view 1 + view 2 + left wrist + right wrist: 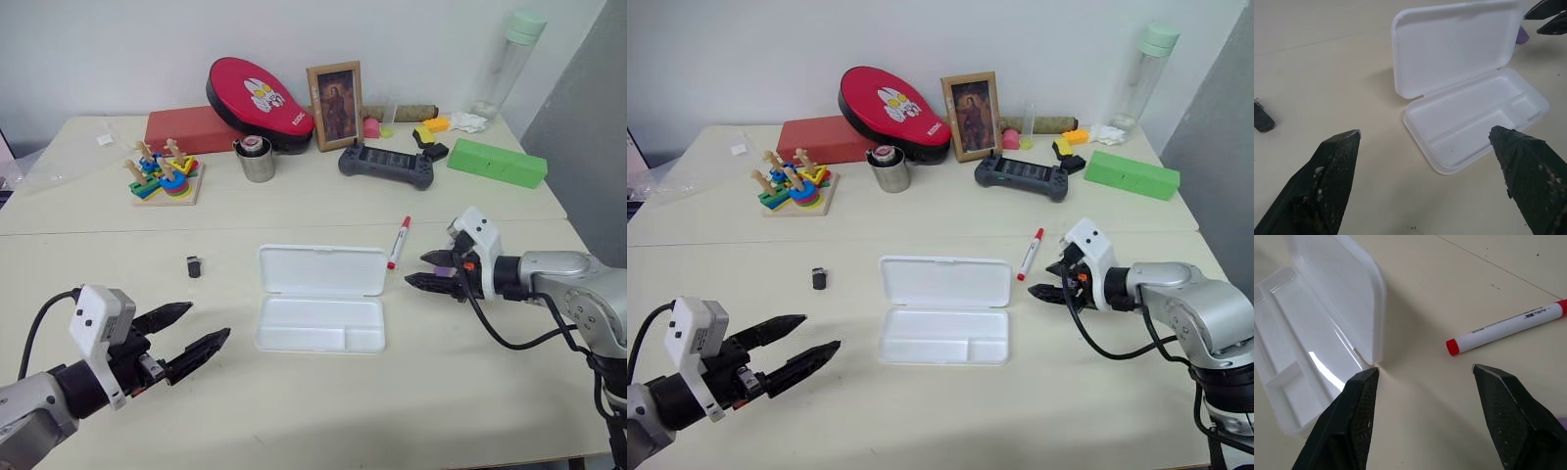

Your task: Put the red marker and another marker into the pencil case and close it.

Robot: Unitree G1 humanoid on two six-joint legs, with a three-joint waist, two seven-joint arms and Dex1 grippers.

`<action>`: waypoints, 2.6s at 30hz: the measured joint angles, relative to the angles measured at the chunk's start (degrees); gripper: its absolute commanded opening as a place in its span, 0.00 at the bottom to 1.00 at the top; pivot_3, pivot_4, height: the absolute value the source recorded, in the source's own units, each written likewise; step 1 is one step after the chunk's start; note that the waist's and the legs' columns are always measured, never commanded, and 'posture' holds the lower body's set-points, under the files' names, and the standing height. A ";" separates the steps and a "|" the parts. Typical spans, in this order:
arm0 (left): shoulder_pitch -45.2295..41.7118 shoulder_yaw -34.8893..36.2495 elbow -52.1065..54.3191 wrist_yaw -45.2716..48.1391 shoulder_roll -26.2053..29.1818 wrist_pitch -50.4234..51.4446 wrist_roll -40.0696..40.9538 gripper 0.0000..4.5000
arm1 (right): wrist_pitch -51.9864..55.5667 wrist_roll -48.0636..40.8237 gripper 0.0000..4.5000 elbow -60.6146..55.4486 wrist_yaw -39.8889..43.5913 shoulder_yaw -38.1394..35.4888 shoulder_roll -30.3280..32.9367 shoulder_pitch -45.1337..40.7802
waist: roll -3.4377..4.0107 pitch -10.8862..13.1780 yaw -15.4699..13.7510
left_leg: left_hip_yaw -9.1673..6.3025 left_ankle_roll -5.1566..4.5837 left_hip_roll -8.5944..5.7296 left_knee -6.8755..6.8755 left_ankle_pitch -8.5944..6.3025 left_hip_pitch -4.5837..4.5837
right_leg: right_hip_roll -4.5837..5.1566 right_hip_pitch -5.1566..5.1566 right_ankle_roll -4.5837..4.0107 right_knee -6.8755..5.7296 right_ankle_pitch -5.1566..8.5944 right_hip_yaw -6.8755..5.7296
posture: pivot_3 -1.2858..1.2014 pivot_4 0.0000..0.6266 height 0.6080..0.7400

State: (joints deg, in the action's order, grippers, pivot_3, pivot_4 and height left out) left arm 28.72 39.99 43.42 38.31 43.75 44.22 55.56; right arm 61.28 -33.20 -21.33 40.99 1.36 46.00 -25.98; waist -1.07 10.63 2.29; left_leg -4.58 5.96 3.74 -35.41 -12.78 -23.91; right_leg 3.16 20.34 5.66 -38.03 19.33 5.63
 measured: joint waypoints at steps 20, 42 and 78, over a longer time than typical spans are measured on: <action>-2.31 0.92 5.13 -0.67 5.35 0.39 3.83 1.00 | -0.97 11.25 0.71 18.45 -12.46 4.54 -15.31 -13.60 | 0.04 0.02 0.24 | 0.00 0.02 0.00 -0.01 0.01 0.00 | 0.00 0.02 0.00 -0.06 0.00 0.00 | 0.52 0.24 1.00; -3.56 0.80 7.09 -4.34 7.74 0.57 6.66 1.00 | -1.79 18.94 0.71 36.63 -19.95 4.00 -24.46 -23.36 | 0.08 0.05 0.98 | 0.01 0.03 0.00 0.01 0.02 -0.01 | 0.00 0.08 0.00 -0.11 0.00 0.00 | 0.52 0.24 1.00; -6.33 0.71 7.85 -6.04 7.85 0.22 7.51 1.00 | 2.38 21.72 0.06 35.47 -17.21 6.15 -22.87 -22.29 | 0.09 0.05 0.96 | 0.01 0.03 0.00 0.01 0.02 0.00 | 0.00 0.09 0.00 -0.16 0.00 0.00 | 0.52 0.24 1.00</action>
State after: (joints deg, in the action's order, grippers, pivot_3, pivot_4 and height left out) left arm 22.40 40.69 51.27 32.27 51.61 44.44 63.07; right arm 63.66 -11.48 14.14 23.78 7.51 23.13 -48.27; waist -0.97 10.68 3.25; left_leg -4.57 5.99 3.74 -35.40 -12.75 -23.91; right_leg 3.16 20.43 5.66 -38.18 19.33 5.63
